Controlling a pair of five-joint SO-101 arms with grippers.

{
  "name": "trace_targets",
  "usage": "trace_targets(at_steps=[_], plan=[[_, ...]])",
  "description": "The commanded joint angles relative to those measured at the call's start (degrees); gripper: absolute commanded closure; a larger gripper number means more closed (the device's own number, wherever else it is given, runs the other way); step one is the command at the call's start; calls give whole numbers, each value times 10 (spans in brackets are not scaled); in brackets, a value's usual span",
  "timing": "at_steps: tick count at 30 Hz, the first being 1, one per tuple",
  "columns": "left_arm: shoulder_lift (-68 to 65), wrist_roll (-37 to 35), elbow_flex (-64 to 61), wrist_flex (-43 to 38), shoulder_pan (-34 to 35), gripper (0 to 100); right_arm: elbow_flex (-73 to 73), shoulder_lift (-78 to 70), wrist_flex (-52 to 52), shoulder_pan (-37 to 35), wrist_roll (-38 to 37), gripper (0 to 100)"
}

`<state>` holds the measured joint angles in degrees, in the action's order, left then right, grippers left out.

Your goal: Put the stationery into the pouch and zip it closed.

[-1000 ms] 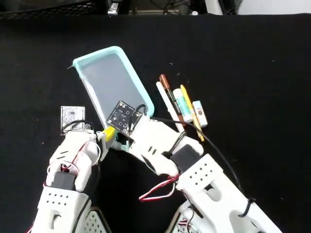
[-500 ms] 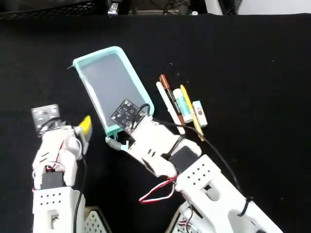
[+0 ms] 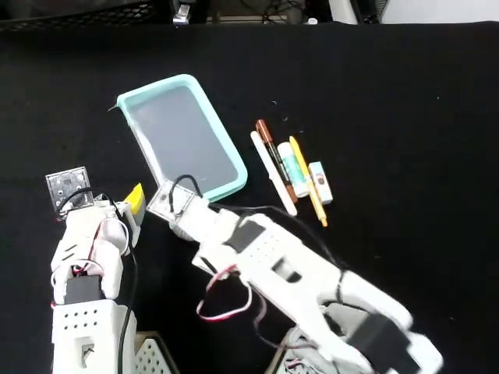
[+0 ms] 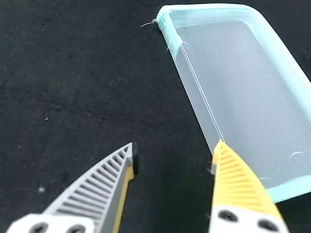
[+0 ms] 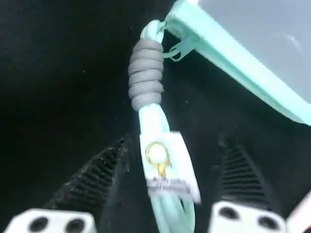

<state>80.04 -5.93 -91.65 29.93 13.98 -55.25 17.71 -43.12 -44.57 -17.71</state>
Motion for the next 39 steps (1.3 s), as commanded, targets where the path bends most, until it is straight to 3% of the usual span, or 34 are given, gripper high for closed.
trace_targets(at_steps=[1,3,10,24,31,39], plan=[[2,-4,18,-3,-2,733,33,-56,30,6,-44,873],[1,-2,8,-22,-2,733,42,-65,27,23,-58,993],[2,-2,-9,-47,-2,733,32,22,-69,91,-64,987],[2,-2,-9,-47,-2,733,-87,170,-149,97,-64,981],[1,-2,-9,-47,-2,733,-85,175,-150,97,-63,777],[1,-2,-9,-47,-2,733,30,175,-255,94,-60,791]])
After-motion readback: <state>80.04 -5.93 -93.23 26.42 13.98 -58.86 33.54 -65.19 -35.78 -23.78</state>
